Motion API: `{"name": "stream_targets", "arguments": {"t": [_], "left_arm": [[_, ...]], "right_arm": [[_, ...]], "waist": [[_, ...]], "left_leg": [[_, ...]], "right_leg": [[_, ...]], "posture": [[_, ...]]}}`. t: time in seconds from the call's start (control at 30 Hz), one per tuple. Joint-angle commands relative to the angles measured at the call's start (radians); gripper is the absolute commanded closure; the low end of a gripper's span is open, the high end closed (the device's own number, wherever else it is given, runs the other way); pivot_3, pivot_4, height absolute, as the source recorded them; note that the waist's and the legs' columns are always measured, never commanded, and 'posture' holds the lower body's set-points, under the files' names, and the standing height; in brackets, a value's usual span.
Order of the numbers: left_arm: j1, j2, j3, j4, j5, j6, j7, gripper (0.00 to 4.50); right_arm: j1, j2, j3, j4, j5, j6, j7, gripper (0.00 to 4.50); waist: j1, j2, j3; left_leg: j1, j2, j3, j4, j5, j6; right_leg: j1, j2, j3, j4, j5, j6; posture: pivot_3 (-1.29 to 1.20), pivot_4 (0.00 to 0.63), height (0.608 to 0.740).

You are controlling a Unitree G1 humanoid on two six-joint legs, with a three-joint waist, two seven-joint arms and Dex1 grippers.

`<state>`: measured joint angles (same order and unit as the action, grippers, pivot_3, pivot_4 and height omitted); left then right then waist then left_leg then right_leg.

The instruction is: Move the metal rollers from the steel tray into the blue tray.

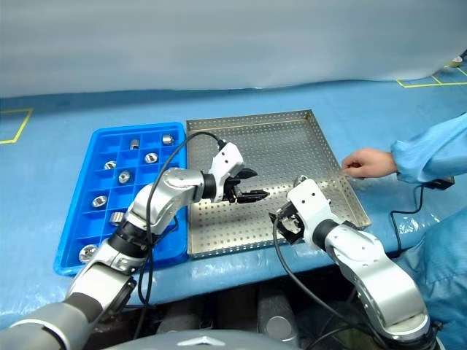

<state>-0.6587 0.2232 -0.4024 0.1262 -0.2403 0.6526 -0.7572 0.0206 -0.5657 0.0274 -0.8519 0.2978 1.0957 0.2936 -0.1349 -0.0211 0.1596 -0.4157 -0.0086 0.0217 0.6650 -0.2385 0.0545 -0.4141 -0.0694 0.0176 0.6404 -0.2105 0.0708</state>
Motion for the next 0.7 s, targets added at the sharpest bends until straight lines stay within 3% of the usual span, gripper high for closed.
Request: {"name": "stream_targets", "arguments": {"t": [0.03, 0.7], "left_arm": [[-0.031, -0.036, -0.017, 0.055, 0.018, -0.053, -0.041, 0.82], [-0.041, -0.134, -0.085, 0.201, 0.133, -0.132, -0.105, 0.82]], "right_arm": [[0.013, 0.003, -0.039, -0.067, 0.001, 0.019, -0.015, 0.0], [0.069, 0.037, -0.068, -0.102, 0.018, 0.049, -0.029, 0.0]], "waist": [[-0.015, 0.0, 0.0], [-0.152, 0.0, 0.0]], "left_leg": [[0.0, 0.0, 0.0, 0.0, 0.0, 0.0], [0.0, 0.0, 0.0, -0.001, 0.0, 0.0]], "right_leg": [[0.0, 0.0, 0.0, 0.0, 0.0, 0.0], [0.0, 0.0, 0.003, 0.0, 0.002, 0.009]], "posture": [[-0.37, 0.15, 0.74], [-0.42, 0.15, 0.74]]}}
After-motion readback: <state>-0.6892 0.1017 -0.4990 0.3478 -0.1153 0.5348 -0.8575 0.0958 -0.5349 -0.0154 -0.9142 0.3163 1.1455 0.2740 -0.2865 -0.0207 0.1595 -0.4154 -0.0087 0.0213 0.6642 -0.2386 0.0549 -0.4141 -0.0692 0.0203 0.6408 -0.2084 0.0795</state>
